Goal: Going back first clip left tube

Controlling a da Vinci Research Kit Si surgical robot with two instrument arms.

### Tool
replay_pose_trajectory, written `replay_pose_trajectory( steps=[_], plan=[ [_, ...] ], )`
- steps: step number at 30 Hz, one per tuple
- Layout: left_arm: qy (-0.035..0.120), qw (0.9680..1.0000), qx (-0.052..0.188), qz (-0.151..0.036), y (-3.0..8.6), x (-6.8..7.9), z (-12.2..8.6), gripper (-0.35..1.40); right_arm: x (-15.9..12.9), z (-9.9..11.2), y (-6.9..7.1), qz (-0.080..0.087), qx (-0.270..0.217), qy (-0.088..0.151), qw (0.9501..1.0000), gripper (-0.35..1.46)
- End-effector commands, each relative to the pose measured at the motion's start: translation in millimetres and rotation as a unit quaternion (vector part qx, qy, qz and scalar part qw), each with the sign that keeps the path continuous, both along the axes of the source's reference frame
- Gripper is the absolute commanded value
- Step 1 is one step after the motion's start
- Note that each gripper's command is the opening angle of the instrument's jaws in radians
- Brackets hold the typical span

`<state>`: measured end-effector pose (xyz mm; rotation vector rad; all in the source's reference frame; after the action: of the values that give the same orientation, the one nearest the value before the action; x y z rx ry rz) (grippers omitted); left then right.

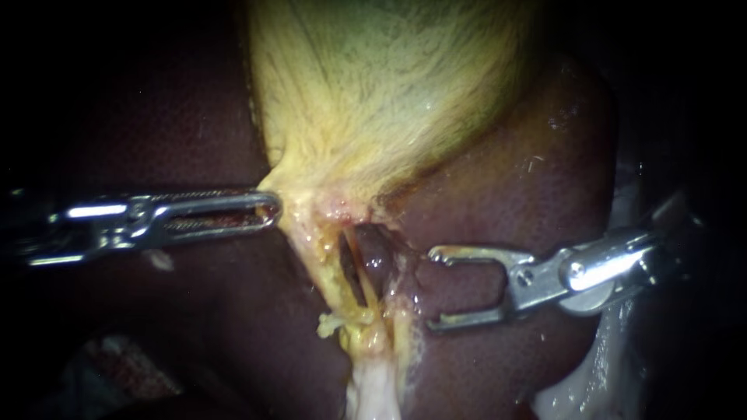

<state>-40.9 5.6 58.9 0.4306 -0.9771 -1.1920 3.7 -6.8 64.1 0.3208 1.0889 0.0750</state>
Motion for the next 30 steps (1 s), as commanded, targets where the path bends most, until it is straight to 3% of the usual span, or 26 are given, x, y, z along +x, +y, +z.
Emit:
replay_pose_trajectory(
  steps=[1,12,19,24,30],
  plan=[
    [0.000,1.0000,0.000,0.000,0.0,0.0,0.2,-0.08,-0.1,-0.2,0.1,-0.004,-0.004,0.001,1.0000,0.60],
    [0.001,1.0000,-0.008,-0.001,-0.8,-1.8,3.6,-0.08,-0.5,-1.6,0.0,-0.018,-0.028,0.007,0.9994,0.60],
    [0.001,0.9999,-0.005,0.014,-1.7,-4.7,6.1,-0.08,-0.6,-1.6,0.0,-0.028,-0.048,0.012,0.9983,0.60],
    [0.003,0.9998,-0.006,0.020,-2.0,-6.1,6.9,-0.08,-0.7,-1.6,0.1,-0.032,-0.053,0.014,0.9980,0.60],
    [0.003,0.9998,-0.006,0.020,-1.8,-6.3,7.2,-0.08,-0.9,-1.7,0.1,-0.035,-0.058,0.016,0.9976,0.60]
  ],
)
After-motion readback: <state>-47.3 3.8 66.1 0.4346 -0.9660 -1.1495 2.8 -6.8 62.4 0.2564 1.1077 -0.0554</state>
